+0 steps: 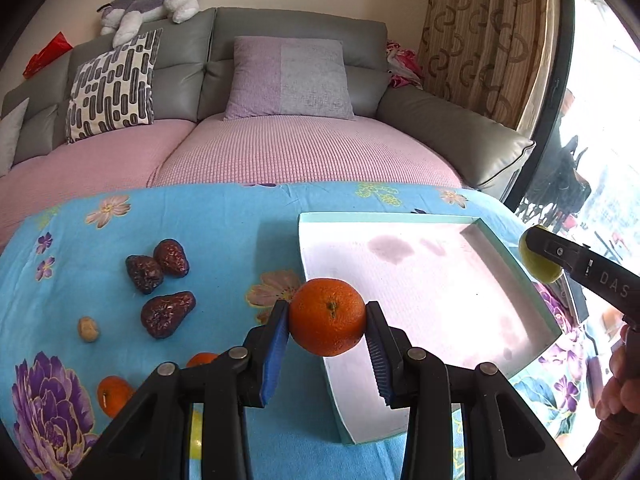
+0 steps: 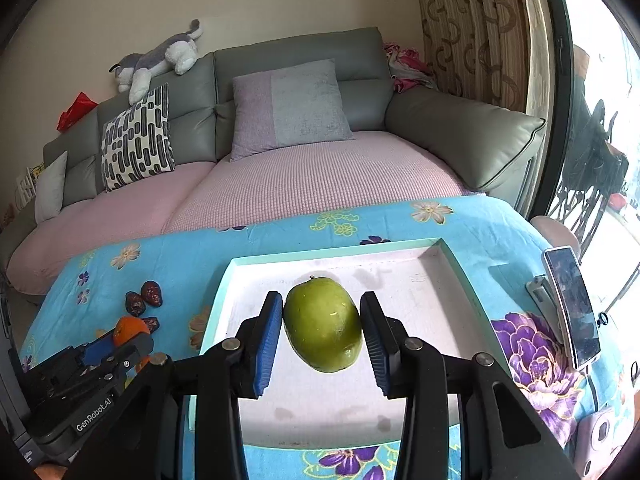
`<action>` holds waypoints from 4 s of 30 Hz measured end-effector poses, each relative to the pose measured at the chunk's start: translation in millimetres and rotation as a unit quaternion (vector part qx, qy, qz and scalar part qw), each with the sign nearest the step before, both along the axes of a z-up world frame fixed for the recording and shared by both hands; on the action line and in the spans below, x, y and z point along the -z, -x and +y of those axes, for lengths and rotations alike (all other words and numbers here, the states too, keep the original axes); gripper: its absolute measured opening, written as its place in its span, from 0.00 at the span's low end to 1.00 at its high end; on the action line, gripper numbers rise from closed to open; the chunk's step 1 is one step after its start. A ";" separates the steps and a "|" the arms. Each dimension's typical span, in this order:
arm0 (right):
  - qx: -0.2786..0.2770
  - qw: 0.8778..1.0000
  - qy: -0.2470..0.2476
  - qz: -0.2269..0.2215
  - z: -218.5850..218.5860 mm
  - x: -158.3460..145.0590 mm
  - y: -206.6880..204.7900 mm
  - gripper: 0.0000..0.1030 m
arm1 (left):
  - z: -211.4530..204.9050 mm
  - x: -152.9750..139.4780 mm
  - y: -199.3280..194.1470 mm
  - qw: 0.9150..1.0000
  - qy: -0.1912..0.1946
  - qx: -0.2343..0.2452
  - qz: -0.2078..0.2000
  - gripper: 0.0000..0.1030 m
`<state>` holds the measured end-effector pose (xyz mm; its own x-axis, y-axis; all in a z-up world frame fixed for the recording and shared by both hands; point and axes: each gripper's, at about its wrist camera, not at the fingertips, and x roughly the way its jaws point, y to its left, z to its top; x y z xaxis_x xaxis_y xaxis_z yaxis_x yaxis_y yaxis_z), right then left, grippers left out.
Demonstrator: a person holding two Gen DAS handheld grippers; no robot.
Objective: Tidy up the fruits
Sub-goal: 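Carry the pear and orange into the white tray and open both grippers, then withdraw both open grippers from the tray back toward the fruit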
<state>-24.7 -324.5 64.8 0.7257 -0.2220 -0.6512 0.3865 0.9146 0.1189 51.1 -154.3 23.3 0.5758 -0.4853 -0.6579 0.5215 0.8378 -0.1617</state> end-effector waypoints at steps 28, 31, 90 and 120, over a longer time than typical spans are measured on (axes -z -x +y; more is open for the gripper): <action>0.076 0.991 -0.039 0.098 -71.0 78.1 4.4 0.41 | -77.9 44.0 4.4 0.993 -0.081 0.069 0.057 0.39; 0.079 0.991 -0.040 0.103 -71.7 80.5 6.5 0.41 | -76.9 46.6 2.9 0.992 -0.084 0.065 0.062 0.39; 0.057 0.989 -0.008 0.136 -55.9 87.6 -2.8 0.88 | 15.7 36.0 -33.3 0.984 -0.111 -0.128 0.051 1.00; -0.016 0.994 0.054 0.095 40.1 62.9 -39.0 0.88 | 172.2 10.2 -47.4 0.961 -0.094 -0.261 0.007 1.00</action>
<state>14.4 -284.4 1.9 0.5998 -0.2769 -0.7507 0.3632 0.9302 -0.0529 98.5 17.8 13.1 0.6994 -0.0057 -0.7147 0.0219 0.9997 0.0134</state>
